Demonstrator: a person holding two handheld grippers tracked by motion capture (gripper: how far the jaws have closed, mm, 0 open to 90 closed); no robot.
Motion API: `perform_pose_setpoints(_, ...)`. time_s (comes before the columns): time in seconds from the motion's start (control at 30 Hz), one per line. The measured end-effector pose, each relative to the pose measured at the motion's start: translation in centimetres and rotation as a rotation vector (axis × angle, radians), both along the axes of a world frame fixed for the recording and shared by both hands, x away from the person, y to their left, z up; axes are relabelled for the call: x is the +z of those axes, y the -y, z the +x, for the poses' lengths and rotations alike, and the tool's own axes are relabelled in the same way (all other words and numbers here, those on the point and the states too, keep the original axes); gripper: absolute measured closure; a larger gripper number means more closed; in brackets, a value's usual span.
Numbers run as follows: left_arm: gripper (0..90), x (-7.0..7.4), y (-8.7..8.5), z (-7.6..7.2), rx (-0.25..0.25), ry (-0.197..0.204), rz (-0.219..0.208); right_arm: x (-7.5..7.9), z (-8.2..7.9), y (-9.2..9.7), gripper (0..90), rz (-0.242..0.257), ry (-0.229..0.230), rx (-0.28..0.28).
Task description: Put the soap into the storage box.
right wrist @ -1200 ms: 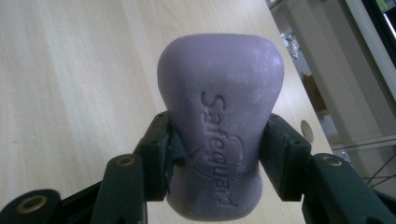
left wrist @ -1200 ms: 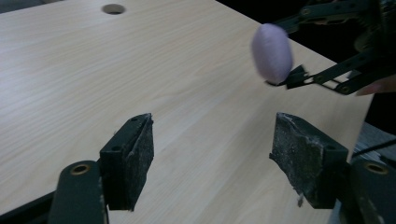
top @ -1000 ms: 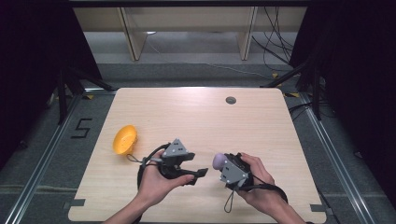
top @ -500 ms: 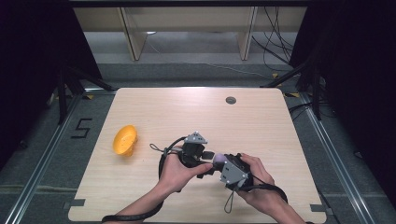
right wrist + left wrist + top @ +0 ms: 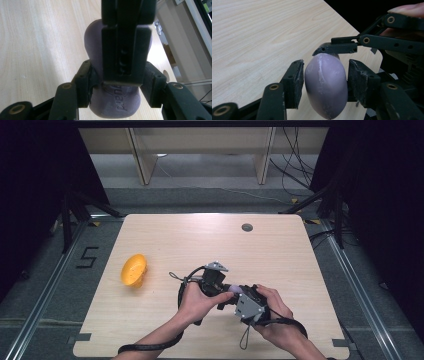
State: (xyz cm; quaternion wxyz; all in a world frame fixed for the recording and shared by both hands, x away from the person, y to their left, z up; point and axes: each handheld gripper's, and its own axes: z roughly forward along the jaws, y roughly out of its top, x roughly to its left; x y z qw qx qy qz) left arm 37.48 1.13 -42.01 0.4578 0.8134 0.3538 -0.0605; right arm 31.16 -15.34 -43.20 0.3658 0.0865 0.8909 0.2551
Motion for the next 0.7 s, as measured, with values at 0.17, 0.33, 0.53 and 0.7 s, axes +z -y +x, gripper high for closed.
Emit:
perform_pose_setpoints(0.17, 52.1, -0.25, 0.09, 0.36, -0.005, -0.022, -0.016, 0.06, -0.03, -0.12, 50.5, -0.005, 0.009, 0.023)
perform_pose_setpoints(0.33, 56.4, -0.52, 0.1, 0.54, -0.014, -0.052, -0.032, -0.03, -0.12, -0.18, 50.4, -0.008, 0.008, 0.03)
perform_pose_setpoints(0.53, 56.8, -0.42, 0.18, 0.47, -0.005, -0.055, -0.01, -0.21, -0.19, -0.23, 50.4, 0.001, 0.004, 0.019)
perform_pose_setpoints(0.7, 57.3, -0.26, 0.21, 0.3, 0.016, -0.044, 0.004, -0.24, -0.25, -0.35, 50.4, 0.003, 0.015, 0.019)
